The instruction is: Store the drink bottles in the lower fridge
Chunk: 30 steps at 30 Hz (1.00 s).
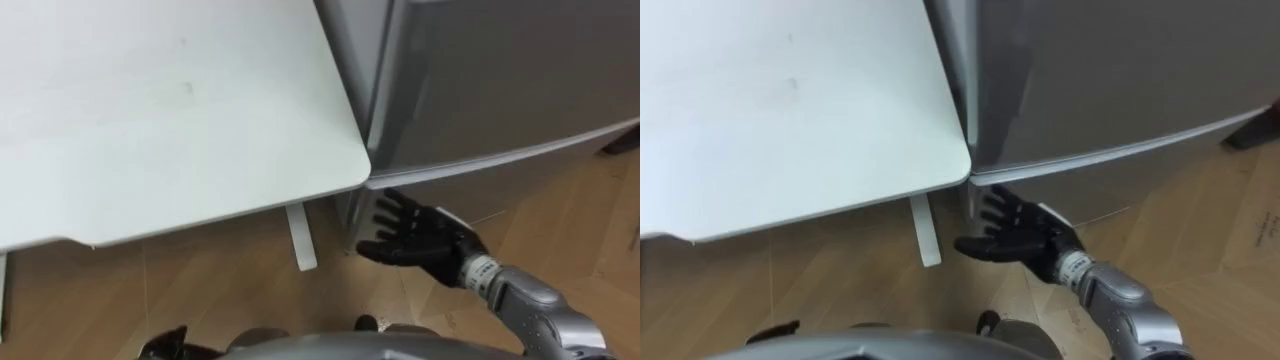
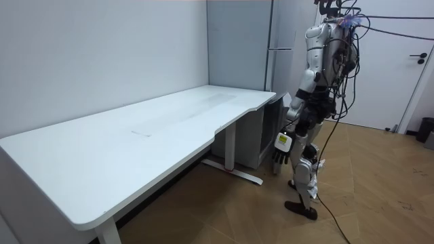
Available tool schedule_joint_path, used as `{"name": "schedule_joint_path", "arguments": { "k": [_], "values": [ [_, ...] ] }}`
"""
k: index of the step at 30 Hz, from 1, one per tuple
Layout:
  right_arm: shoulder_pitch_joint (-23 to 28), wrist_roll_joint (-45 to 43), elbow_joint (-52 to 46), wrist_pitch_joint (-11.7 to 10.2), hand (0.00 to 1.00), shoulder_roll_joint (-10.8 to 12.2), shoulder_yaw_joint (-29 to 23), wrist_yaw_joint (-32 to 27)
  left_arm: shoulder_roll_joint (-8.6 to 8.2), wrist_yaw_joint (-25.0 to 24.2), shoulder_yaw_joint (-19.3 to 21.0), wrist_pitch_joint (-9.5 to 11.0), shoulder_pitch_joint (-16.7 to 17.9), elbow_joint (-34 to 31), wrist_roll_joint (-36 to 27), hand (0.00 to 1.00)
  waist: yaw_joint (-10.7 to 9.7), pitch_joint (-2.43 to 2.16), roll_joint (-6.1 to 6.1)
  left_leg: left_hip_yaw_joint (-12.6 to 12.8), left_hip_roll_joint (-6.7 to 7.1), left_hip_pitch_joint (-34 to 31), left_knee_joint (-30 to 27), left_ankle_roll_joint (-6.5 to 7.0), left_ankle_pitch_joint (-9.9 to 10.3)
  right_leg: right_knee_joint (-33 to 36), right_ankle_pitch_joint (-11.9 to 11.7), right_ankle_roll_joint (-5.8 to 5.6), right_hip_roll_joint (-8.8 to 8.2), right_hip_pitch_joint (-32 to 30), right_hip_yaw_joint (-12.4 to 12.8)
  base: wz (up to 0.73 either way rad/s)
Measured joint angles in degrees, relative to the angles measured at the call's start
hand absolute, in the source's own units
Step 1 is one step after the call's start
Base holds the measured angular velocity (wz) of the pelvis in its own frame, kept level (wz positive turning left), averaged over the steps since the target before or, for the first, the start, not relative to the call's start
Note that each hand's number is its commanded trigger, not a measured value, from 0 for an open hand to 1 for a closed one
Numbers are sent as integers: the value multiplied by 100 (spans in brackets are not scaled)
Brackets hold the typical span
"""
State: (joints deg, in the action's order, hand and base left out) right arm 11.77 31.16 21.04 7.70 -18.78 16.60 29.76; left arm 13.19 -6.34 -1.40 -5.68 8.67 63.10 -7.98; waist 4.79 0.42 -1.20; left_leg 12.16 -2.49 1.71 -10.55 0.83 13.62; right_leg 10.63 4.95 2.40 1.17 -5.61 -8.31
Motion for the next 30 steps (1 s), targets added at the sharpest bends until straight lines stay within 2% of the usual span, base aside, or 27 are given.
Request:
{"name": "schedule_joint_path", "arguments": {
  "k": [2,3,6,15,20,26,30],
  "values": [
    [-3,14,-76,0,0,1,0,187,81,50,18,-1,50,0,-76,0,13,14,-110,-58,-8,40,-6,-2,0,-23,19,4,-3,82,-62,14],
    [-5,2,-125,7,0,18,1,289,116,109,18,-3,85,-8,-153,0,22,-14,-176,-78,-8,57,-7,-2,1,-61,24,-1,-4,137,-84,20],
    [-12,-57,-169,49,0,57,-1,558,136,234,64,-18,140,-36,-156,0,22,-49,-227,-169,-28,143,6,14,23,-111,42,-38,-12,282,-147,18],
    [-3,-676,3,161,0,182,-73,1128,15,334,154,-28,237,-94,-158,0,23,-40,-187,-265,1,188,37,55,52,-95,40,-69,-19,356,-208,5],
    [-40,-1014,1092,166,0,250,-431,1068,-40,345,246,-28,223,-72,-283,0,18,-32,-181,-365,5,269,79,56,51,-111,52,-88,-29,465,-281,11],
    [-136,-1606,2590,60,0,276,-488,640,-74,469,246,-25,216,-47,-374,0,18,-31,-180,-457,22,267,87,61,52,-111,71,-117,-44,494,-310,8],
    [-421,-1826,3669,-71,0,529,-1028,370,-130,488,465,-19,211,128,-380,0,-15,-30,-176,-514,19,257,75,61,53,-118,75,-122,-54,516,-392,7]
  ]
}}
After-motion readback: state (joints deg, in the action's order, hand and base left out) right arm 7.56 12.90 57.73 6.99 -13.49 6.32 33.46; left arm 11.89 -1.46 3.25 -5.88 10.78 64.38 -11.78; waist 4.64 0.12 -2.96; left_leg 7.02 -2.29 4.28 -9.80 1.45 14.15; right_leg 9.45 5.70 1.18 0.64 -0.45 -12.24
